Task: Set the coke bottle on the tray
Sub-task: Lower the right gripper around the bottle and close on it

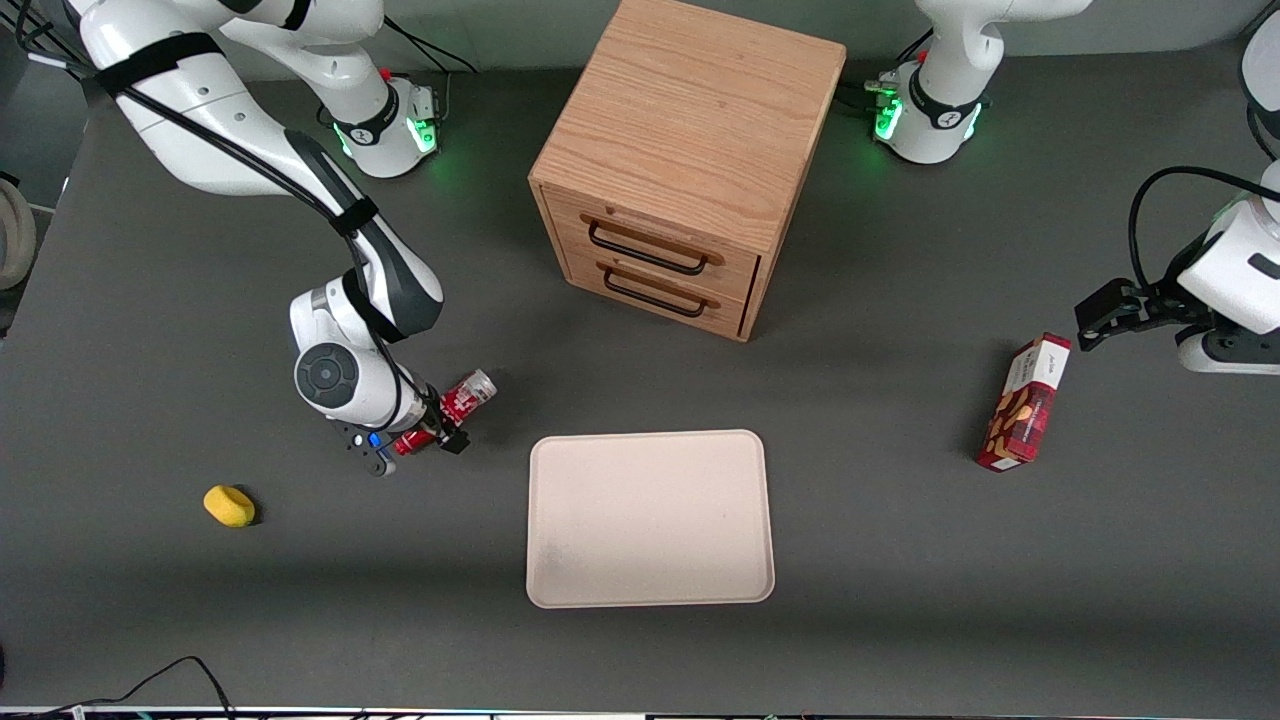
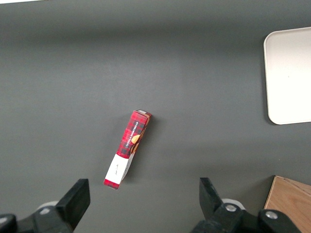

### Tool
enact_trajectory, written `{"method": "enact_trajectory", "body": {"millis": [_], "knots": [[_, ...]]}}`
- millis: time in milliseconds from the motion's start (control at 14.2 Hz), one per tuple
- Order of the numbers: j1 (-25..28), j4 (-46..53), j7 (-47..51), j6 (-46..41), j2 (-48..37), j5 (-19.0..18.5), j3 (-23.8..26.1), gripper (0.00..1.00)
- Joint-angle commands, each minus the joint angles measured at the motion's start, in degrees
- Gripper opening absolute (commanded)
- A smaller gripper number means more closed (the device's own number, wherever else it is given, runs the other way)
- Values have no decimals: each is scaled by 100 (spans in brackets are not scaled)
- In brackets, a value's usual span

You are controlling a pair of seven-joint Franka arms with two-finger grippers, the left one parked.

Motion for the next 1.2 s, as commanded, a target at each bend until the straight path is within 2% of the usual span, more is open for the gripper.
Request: {"method": "enact_trajectory", "body": {"millis": [0,141,211,423,563,775,1127], "knots": [[-3,-128,340,295,111,-160,-2,100],[-3,-128,367,305,129,-151,-11,100],[-3,-128,367,305,129,-151,-19,91],[-3,-128,367,305,137,-151,-37,40],[-3,-128,358,296,155,-151,-37,15],[-3,-102,332,296,164,-151,-28,0],[6,117,-19,122,-38,-160,24,0]]}}
